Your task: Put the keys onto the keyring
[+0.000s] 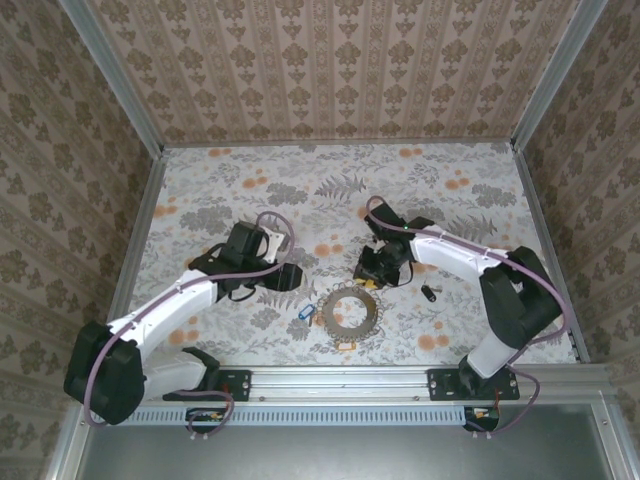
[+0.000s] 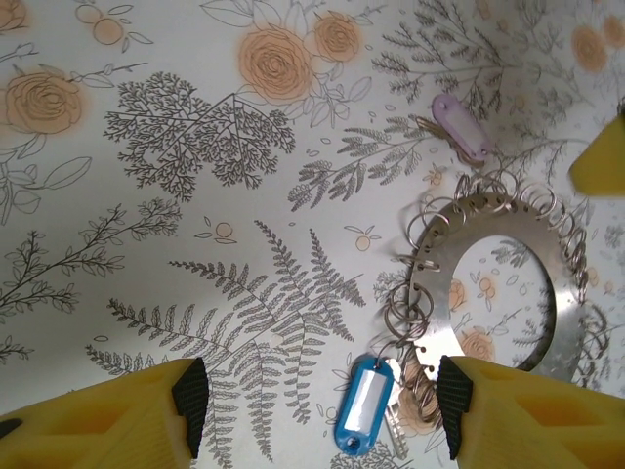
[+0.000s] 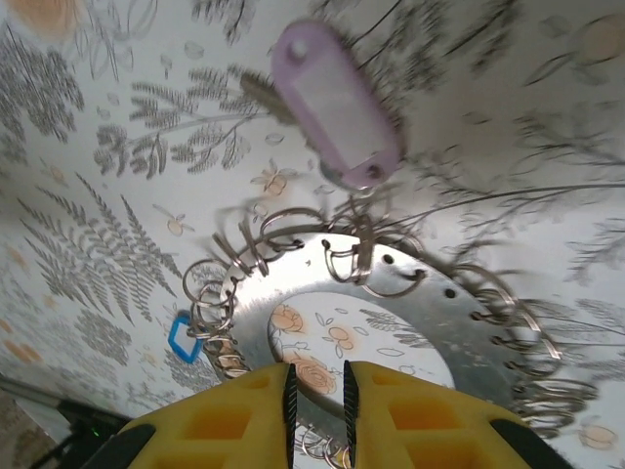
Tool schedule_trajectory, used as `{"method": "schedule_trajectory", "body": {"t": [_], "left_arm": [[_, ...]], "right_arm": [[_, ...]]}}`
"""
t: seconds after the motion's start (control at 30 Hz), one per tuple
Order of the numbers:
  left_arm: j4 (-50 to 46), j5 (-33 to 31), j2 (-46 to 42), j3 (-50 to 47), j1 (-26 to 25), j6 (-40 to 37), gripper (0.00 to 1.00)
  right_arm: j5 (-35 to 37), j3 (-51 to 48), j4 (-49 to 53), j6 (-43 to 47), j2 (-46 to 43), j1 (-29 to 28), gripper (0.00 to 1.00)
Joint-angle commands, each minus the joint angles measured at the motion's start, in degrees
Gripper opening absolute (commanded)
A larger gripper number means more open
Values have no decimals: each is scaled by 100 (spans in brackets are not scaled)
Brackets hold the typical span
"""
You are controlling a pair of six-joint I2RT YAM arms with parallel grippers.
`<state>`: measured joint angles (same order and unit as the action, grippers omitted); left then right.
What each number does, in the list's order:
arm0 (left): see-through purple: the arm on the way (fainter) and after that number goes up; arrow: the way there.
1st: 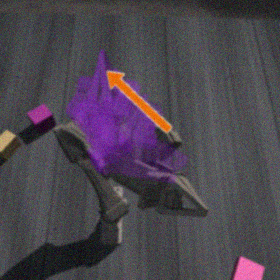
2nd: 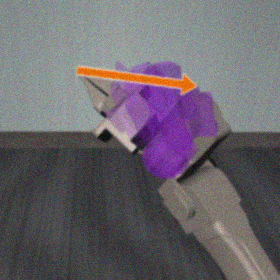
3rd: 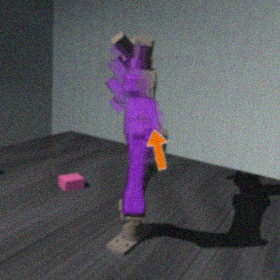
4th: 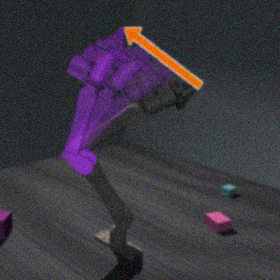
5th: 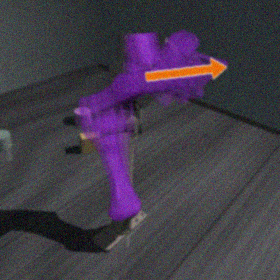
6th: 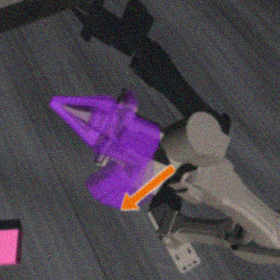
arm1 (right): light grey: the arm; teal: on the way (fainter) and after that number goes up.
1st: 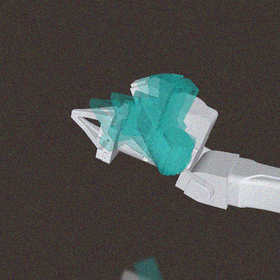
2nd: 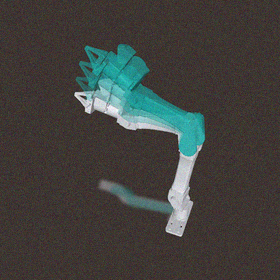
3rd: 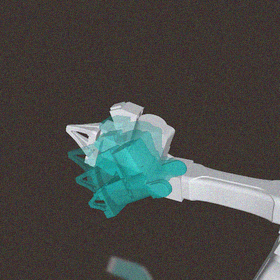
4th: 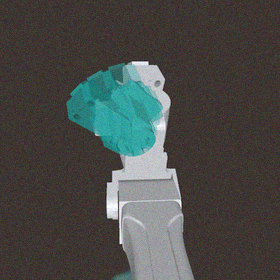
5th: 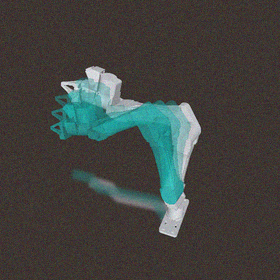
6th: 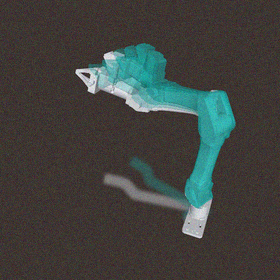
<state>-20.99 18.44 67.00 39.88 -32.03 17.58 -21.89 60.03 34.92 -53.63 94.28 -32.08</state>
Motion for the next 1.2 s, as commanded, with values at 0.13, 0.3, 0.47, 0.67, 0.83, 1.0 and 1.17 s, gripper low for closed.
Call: {"method": "schedule_trajectory", "body": {"t": [0.13, 0.3, 0.47, 0.67, 0.83, 1.0, 1.17], "left_arm": [[109, 305, -209, -155, 171, 408, 66], [176, 318, -306, -265, 197, 439, 66], [179, 305, -431, -323, 204, 415, 66], [1, 266, -649, -320, 206, 453, 66], [112, 239, -725, -446, 206, 506, 66], [171, 299, -648, -468, 206, 532, 66], [173, 301, -655, -473, 206, 531, 66]], "right_arm": [[-122, 337, -85, 647, 399, -175, 23], [-227, 488, -89, 879, 578, -261, 23], [168, 828, 79, 1997, 783, -352, 24], [173, 1070, 287, 2505, 1021, -405, 22], [65, 1079, 286, 2425, 1181, -404, 21], [186, 1215, 342, 2273, 1300, -418, 21], [310, 1360, 472, 2016, 1493, -422, 20]]}}
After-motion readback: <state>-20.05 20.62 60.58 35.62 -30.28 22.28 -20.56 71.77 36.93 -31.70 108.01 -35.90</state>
